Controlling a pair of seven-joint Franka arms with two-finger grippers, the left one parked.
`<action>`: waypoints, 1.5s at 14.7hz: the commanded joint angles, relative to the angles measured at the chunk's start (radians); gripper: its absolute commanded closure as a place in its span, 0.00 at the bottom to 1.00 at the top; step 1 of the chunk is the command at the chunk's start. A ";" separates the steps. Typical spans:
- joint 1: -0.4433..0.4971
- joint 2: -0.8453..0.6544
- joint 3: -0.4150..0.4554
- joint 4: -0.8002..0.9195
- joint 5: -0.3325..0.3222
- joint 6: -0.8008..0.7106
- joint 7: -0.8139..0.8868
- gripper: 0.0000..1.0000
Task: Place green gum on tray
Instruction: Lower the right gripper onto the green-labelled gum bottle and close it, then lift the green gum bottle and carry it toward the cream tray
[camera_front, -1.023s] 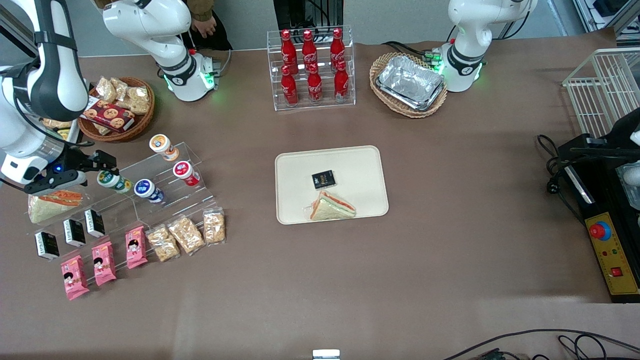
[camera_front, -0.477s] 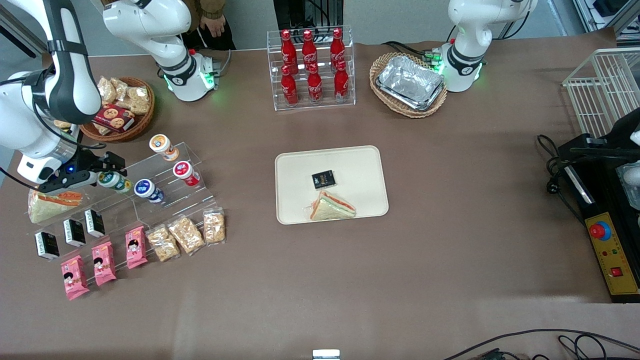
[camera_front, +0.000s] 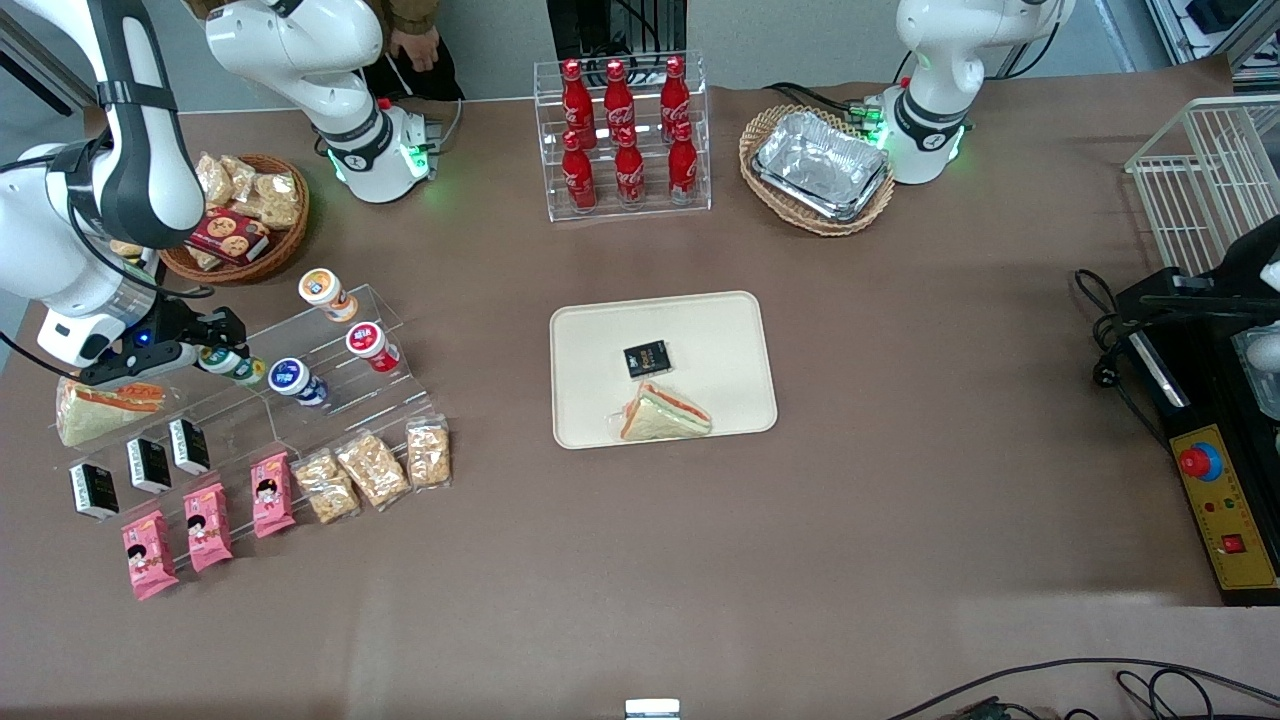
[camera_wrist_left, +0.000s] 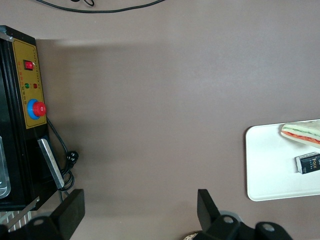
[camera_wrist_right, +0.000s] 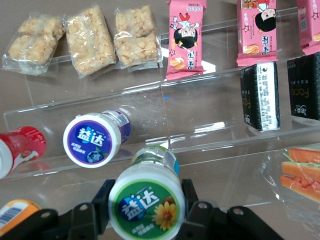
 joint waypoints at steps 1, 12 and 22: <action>-0.006 -0.012 0.002 -0.012 -0.018 0.015 0.018 0.69; 0.039 0.065 0.013 0.420 -0.018 -0.401 0.085 0.68; 0.339 0.063 0.025 0.588 0.014 -0.622 0.659 0.66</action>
